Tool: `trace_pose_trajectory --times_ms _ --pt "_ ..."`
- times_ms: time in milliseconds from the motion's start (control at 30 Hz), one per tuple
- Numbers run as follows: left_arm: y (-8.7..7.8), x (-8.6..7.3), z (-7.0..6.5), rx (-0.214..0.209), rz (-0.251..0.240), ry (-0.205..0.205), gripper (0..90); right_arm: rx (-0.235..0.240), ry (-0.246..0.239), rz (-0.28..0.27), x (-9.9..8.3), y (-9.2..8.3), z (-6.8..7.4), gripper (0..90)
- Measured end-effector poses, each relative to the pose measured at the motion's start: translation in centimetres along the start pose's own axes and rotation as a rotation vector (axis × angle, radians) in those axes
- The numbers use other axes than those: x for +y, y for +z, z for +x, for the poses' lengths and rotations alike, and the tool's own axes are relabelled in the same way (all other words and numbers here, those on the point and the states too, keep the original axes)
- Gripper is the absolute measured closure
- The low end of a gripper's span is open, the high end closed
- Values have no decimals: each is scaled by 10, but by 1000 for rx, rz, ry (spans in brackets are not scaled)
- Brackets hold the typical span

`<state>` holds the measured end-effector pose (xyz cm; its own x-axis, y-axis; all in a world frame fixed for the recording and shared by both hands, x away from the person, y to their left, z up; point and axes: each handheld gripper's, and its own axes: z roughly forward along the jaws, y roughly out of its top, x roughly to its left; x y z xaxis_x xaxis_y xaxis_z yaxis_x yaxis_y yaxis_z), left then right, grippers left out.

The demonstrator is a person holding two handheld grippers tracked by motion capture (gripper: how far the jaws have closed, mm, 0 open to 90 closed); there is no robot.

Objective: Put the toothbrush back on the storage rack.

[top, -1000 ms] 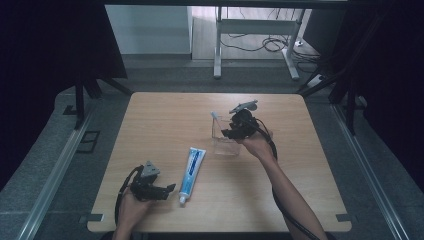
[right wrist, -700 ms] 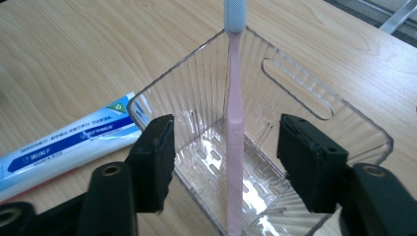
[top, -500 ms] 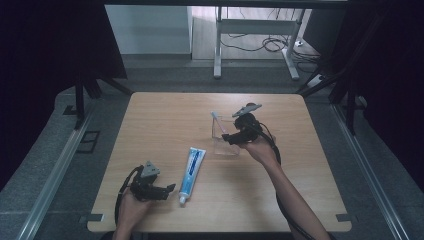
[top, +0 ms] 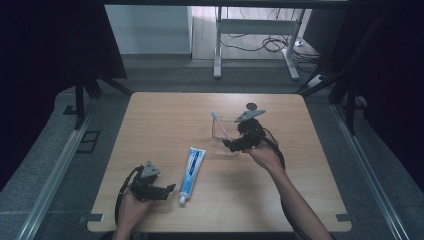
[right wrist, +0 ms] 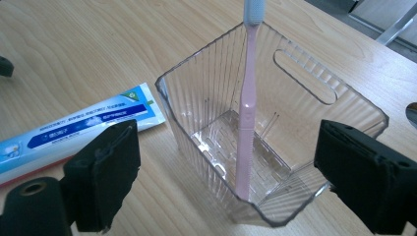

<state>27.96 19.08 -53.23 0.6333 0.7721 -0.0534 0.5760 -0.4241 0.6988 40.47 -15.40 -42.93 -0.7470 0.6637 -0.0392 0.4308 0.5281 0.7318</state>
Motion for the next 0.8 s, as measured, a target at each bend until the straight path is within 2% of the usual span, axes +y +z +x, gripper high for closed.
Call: trace_pose_trajectory --times_ms 300,800 --pt "0 0 0 -11 -8 -14 137 -5 -2 -9 -14 -12 1 26" --pt "1 1 -1 -19 -9 -17 137 -7 -3 -14 -42 -30 2 26"
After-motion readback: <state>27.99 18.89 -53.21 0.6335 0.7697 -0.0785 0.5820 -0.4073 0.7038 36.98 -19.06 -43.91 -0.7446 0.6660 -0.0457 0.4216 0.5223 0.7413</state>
